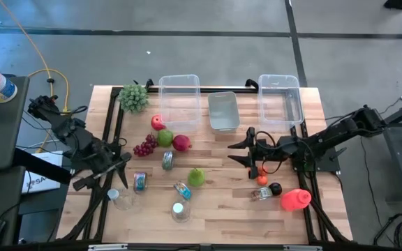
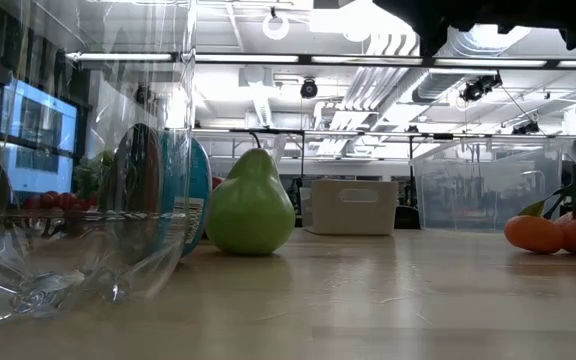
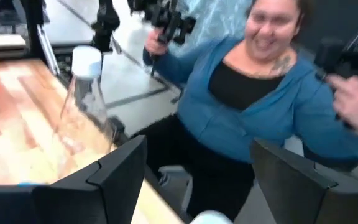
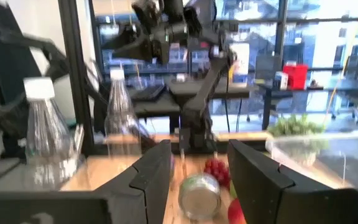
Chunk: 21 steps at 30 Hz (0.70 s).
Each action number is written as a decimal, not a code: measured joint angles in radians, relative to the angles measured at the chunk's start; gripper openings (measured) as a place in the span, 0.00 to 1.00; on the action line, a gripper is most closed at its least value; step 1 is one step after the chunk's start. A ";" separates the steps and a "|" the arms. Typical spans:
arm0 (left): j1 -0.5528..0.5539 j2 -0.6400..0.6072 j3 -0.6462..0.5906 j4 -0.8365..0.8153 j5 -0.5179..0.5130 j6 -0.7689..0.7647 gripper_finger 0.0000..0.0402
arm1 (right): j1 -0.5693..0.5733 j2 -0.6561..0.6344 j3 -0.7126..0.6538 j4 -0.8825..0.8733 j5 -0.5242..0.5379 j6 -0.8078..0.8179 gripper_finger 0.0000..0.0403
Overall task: Pick & Place Food Item
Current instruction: Put the transparent bottle into the left transparent bin
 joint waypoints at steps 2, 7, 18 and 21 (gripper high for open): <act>-0.004 0.001 0.000 -0.019 0.008 0.000 0.69 | 0.000 0.000 0.000 -0.007 -0.001 0.036 0.37; -0.038 -0.003 0.000 -0.055 0.090 0.007 0.69 | 0.004 0.000 0.000 -0.009 -0.005 0.108 0.37; -0.111 -0.003 -0.027 -0.083 0.015 0.090 0.69 | 0.011 0.000 0.000 -0.009 -0.027 0.126 0.37; -0.113 -0.003 -0.028 -0.078 -0.008 0.094 0.69 | 0.011 0.000 0.000 -0.008 -0.028 0.126 0.37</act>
